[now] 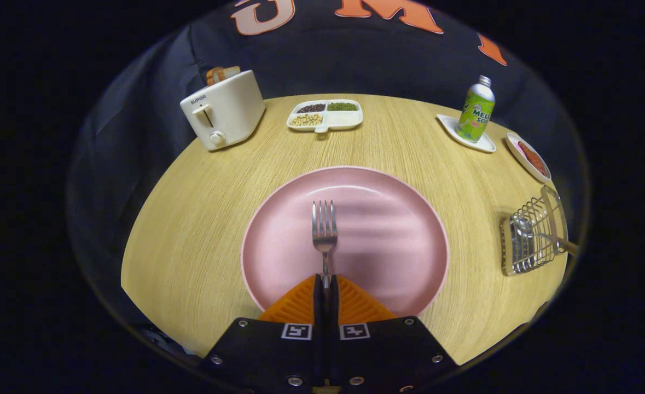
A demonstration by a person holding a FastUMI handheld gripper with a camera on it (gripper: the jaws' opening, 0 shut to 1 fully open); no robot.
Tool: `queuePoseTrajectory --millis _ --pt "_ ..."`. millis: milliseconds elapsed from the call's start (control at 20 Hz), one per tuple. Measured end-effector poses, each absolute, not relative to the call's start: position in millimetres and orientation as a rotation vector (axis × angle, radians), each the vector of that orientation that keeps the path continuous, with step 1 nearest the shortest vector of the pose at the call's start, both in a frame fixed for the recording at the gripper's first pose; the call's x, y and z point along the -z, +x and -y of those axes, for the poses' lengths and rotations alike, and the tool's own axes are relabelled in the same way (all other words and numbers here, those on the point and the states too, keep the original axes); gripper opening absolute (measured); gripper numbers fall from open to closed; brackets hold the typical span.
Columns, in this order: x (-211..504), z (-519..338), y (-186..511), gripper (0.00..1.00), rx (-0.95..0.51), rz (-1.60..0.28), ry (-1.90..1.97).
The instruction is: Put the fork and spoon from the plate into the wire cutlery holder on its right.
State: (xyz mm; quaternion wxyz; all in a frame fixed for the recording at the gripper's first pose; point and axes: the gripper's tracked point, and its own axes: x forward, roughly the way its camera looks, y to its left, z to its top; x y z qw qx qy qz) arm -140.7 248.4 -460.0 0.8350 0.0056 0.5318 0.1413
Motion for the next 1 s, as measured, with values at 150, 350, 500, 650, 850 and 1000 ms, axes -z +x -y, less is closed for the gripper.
queuePoseTrajectory --millis 150,350,500,650,850,1000 --pt "443.7 -227.2 -130.1 0.04 -0.269 -1.099 0.032" --pt "413.5 -186.8 -112.3 0.04 -0.232 -1.028 0.035" --pt "391.5 -152.6 -103.1 0.04 -0.196 -0.987 0.027" --pt "371.5 -119.8 -96.3 0.04 -0.161 -0.962 0.033" --pt "351.8 -75.2 -89.6 0.04 -0.106 -0.952 0.023" --pt "345.3 -40.0 -93.1 0.04 -0.069 -0.993 0.000"
